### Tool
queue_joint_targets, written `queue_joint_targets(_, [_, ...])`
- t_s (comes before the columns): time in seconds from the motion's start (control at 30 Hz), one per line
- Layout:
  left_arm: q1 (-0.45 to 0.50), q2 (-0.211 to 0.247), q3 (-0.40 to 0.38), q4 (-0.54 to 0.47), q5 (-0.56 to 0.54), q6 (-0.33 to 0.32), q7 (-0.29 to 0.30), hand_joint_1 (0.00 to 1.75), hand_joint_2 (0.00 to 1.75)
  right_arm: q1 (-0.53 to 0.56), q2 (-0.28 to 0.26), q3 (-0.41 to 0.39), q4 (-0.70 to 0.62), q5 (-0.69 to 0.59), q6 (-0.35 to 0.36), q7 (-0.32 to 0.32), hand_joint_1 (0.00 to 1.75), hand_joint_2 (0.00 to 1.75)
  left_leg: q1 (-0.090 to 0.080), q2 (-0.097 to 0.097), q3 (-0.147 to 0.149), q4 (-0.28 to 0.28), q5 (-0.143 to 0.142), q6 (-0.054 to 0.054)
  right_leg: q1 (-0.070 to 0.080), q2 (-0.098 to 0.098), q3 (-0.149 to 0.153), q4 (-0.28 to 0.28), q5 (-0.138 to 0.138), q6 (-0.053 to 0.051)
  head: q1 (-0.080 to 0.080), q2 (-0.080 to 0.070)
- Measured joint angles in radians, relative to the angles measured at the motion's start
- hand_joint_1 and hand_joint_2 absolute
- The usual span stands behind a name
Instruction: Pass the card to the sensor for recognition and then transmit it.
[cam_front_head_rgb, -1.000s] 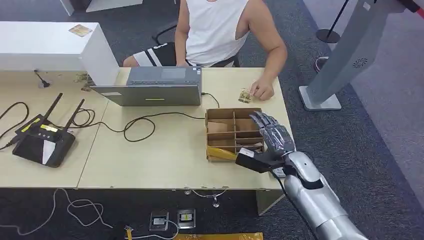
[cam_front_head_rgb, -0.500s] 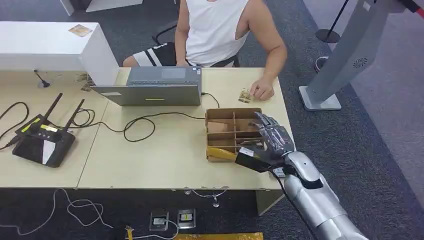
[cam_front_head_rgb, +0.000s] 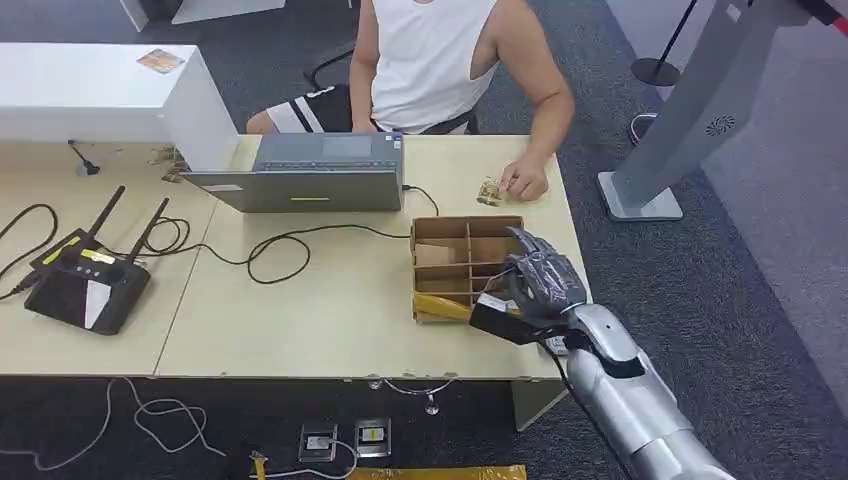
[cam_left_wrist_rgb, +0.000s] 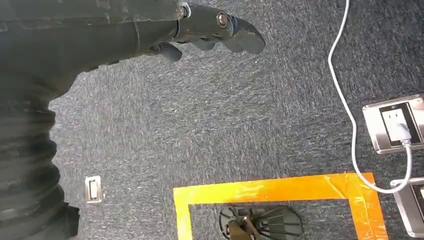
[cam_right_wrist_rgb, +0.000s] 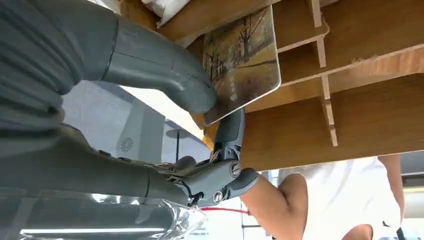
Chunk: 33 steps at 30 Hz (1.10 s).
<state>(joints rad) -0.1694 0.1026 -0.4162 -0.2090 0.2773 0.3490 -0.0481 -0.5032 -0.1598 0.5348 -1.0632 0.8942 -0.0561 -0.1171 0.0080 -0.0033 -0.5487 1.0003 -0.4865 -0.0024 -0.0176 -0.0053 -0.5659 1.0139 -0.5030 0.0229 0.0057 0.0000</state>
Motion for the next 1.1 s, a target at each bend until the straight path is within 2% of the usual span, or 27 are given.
queue_joint_targets(0.6, [-0.002,0.000,-0.003,0.000,0.000,-0.002,0.003,0.00,1.75,0.005,0.000,0.000,0.000,-0.006,-0.021,0.000,1.75,1.75,0.000,0.000,0.000,0.000,0.000,0.000,0.000,0.000,0.000,0.000,0.000,0.000,0.000,0.000])
queue_joint_targets(0.77, [-0.003,-0.001,-0.003,0.000,0.004,0.000,0.003,0.00,1.75,-0.014,-0.004,-0.011,0.000,-0.011,-0.086,-0.003,1.75,1.75,0.000,0.000,0.000,0.000,0.000,0.000,0.000,0.000,0.000,0.000,0.000,0.000,0.000,0.000])
queue_joint_targets(1.1, [-0.002,-0.005,-0.004,0.000,0.010,0.011,0.003,0.00,1.75,-0.161,-0.037,-0.109,0.000,-0.081,-0.178,-0.005,1.75,1.75,0.000,0.000,0.000,0.001,0.000,0.000,0.000,0.000,0.000,0.000,0.001,0.000,0.000,0.000])
